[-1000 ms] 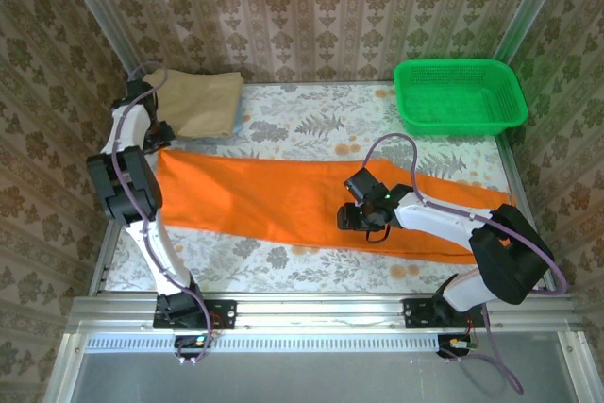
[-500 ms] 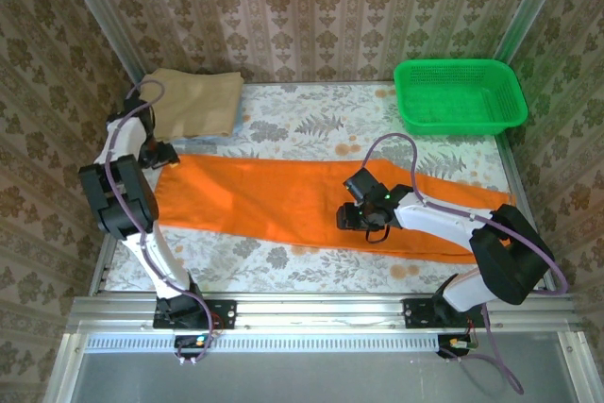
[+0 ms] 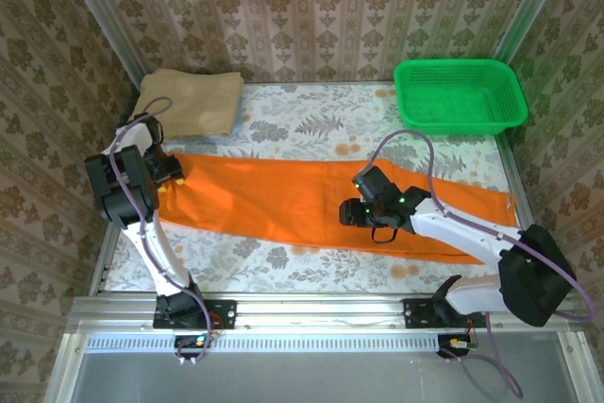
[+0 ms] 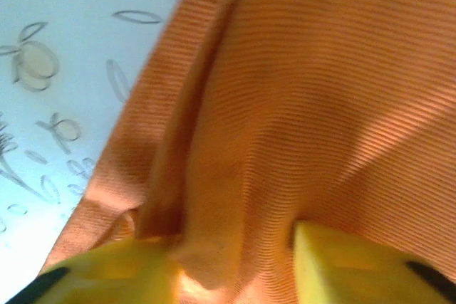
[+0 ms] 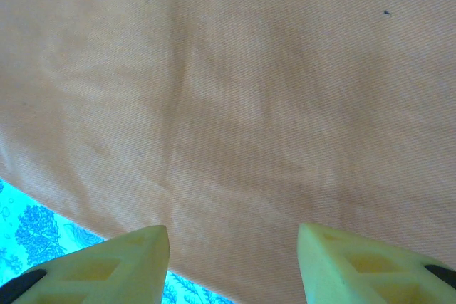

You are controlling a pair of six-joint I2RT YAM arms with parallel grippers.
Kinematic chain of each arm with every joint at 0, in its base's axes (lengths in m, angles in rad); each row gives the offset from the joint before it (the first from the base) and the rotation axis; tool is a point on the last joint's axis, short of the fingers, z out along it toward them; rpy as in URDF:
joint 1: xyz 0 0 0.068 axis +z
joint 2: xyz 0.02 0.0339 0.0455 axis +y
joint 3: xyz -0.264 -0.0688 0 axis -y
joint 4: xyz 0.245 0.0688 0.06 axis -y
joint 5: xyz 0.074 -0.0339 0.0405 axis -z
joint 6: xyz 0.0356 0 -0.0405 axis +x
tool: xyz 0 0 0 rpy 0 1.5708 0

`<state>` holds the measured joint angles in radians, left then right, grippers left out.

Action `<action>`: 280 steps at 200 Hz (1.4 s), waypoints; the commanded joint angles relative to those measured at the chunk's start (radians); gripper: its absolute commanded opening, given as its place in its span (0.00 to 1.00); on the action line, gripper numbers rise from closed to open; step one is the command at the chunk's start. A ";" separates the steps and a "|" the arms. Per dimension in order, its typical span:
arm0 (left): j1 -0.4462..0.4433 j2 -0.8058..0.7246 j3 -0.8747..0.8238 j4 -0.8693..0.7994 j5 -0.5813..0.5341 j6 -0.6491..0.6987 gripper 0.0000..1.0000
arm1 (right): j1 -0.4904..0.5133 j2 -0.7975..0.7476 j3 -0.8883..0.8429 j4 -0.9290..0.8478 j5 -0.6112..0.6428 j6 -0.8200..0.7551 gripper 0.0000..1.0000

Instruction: Fold and stack the trousers

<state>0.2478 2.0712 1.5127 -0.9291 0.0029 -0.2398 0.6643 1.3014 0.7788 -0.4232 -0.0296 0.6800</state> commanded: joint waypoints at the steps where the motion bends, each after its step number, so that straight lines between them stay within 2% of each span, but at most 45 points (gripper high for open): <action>1: 0.009 0.067 -0.006 -0.013 0.006 0.017 0.36 | -0.011 -0.046 0.014 -0.060 0.055 -0.011 0.53; 4: 0.009 0.068 -0.004 -0.015 0.007 0.021 0.34 | -0.011 -0.052 0.016 -0.062 0.056 -0.011 0.53; 10: 0.009 0.071 0.000 -0.020 0.008 0.027 0.24 | -0.012 -0.062 0.015 -0.061 0.061 -0.010 0.53; 19: 0.009 0.075 0.006 -0.028 -0.002 0.031 0.00 | -0.012 -0.074 0.014 -0.061 0.066 -0.008 0.53; 63: 0.019 0.041 -0.032 -0.005 -0.013 0.030 0.00 | -0.014 -0.099 0.009 -0.078 0.077 -0.001 0.53; 85: 0.016 0.002 -0.019 -0.024 -0.060 0.010 0.00 | -0.014 -0.117 0.001 -0.084 0.082 0.001 0.53; 89: 0.015 0.000 -0.006 -0.043 -0.079 0.001 0.20 | -0.014 -0.118 0.003 -0.086 0.084 0.000 0.53; 94: 0.015 -0.003 0.013 -0.065 -0.105 -0.005 0.68 | -0.014 -0.120 0.005 -0.089 0.085 -0.002 0.53; 97: 0.014 -0.003 0.024 -0.080 -0.122 -0.008 0.92 | -0.014 -0.121 0.005 -0.091 0.086 -0.002 0.53; 99: 0.014 -0.006 0.031 -0.087 -0.133 -0.010 0.98 | -0.014 -0.122 0.005 -0.091 0.087 -0.004 0.53; 101: 0.012 -0.008 0.037 -0.099 -0.143 -0.011 0.99 | -0.014 -0.123 0.005 -0.092 0.089 -0.005 0.53; 119: 0.013 -0.067 0.057 -0.114 -0.188 0.006 0.99 | -0.021 -0.125 -0.004 -0.081 0.098 -0.004 0.54; 130: 0.020 -0.127 0.036 -0.054 -0.185 0.055 0.79 | -0.031 -0.118 -0.031 -0.047 0.094 0.012 0.54; 134: 0.023 -0.147 0.031 -0.032 -0.189 0.066 0.77 | -0.037 -0.114 -0.046 -0.014 0.085 0.026 0.55; 140: 0.027 -0.168 0.026 0.002 -0.167 0.074 0.79 | -0.051 -0.098 -0.066 0.028 0.055 0.052 0.55; 148: 0.034 -0.181 0.036 0.026 -0.083 0.077 0.82 | -0.053 -0.066 -0.058 0.059 0.035 0.075 0.55; 162: 0.026 -0.192 0.049 0.039 0.049 0.055 0.84 | 0.001 0.023 0.036 0.066 0.051 0.061 0.55; 195: -0.055 -0.257 -0.003 0.107 0.120 0.019 0.86 | 0.092 0.363 0.335 0.063 -0.005 0.002 0.54; 213: -0.053 -0.295 -0.025 0.138 0.207 0.023 0.86 | 0.134 0.554 0.515 0.039 -0.077 -0.008 0.52; 229: -0.052 -0.307 -0.005 0.103 0.181 0.043 0.86 | 0.160 0.681 0.604 -0.017 -0.108 -0.011 0.51; 251: -0.052 -0.325 0.006 0.070 0.168 0.045 0.87 | 0.151 0.711 0.523 -0.037 -0.130 0.024 0.50; 280: -0.056 -0.365 -0.033 0.084 0.208 0.026 0.88 | 0.080 0.587 0.273 0.009 -0.168 0.079 0.50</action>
<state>0.1925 1.7561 1.4998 -0.8272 0.1638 -0.2085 0.8066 1.9461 1.2259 -0.3027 -0.1677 0.7067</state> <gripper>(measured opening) 0.875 0.503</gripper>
